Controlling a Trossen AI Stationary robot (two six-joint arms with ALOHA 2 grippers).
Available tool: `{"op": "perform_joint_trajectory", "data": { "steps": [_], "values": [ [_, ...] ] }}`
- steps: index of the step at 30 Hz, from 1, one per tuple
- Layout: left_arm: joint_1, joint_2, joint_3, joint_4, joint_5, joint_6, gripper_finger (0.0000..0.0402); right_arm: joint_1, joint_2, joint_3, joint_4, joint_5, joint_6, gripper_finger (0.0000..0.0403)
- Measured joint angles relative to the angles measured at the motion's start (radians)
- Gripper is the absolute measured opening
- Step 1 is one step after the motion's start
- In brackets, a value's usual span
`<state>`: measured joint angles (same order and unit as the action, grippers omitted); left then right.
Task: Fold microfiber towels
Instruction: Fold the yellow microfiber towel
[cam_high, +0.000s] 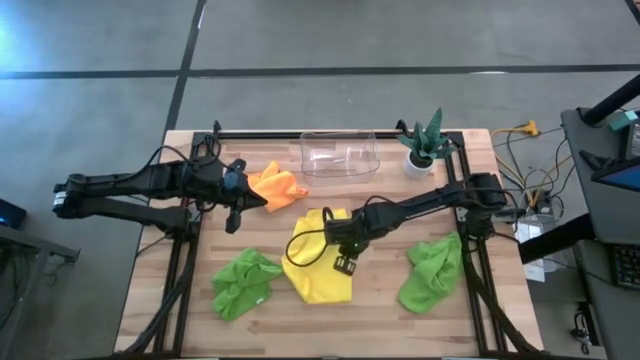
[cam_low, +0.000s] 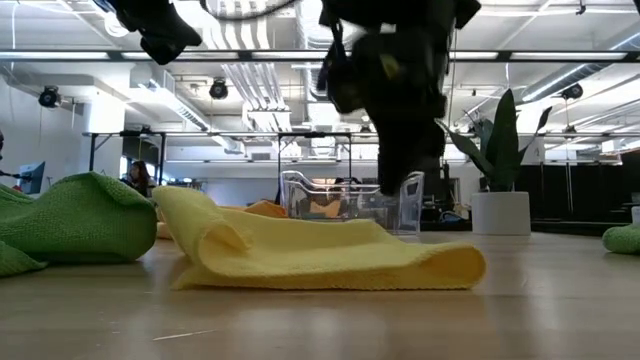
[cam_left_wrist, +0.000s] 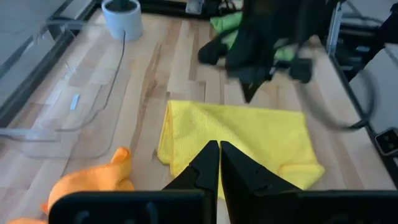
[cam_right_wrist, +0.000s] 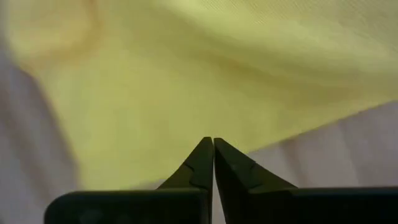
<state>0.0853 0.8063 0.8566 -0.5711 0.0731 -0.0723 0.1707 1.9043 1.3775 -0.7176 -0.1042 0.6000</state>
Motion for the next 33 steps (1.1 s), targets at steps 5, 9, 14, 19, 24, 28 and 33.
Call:
{"op": "perform_joint_trajectory", "data": {
  "steps": [5, 9, 14, 19, 24, 28, 33],
  "values": [
    [0.0, 0.055, -0.05, -0.044, 0.099, 0.074, 0.0, 0.052, -0.018, -0.002, 0.235, -0.007, 0.173, 0.0026],
    [0.0, 0.162, -0.076, -0.047, 0.235, 0.257, 0.0, 0.086, -0.019, -0.002, 0.398, 0.015, 0.242, 0.006],
    [0.01, 0.359, -0.026, -0.035, 0.237, 0.542, 0.0, 0.132, -0.019, -0.004, 0.396, 0.108, 0.338, 0.0096],
    [0.06, 0.57, 0.039, -0.043, 0.235, 0.729, 0.0, 0.208, -0.019, -0.042, 0.392, 0.255, 0.514, 0.0109],
    [0.127, 0.728, 0.122, -0.032, 0.233, 0.798, 0.0, 0.244, -0.019, -0.109, 0.398, 0.315, 0.714, 0.0101],
    [0.145, 0.81, 0.179, -0.031, 0.234, 0.796, 0.0, 0.243, -0.015, -0.152, 0.443, 0.304, 0.767, 0.0092],
    [0.14, 0.866, 0.212, 0.022, 0.261, 0.789, 0.0, 0.237, -0.002, -0.169, 0.462, 0.237, 0.766, 0.0082]
  ]
}}
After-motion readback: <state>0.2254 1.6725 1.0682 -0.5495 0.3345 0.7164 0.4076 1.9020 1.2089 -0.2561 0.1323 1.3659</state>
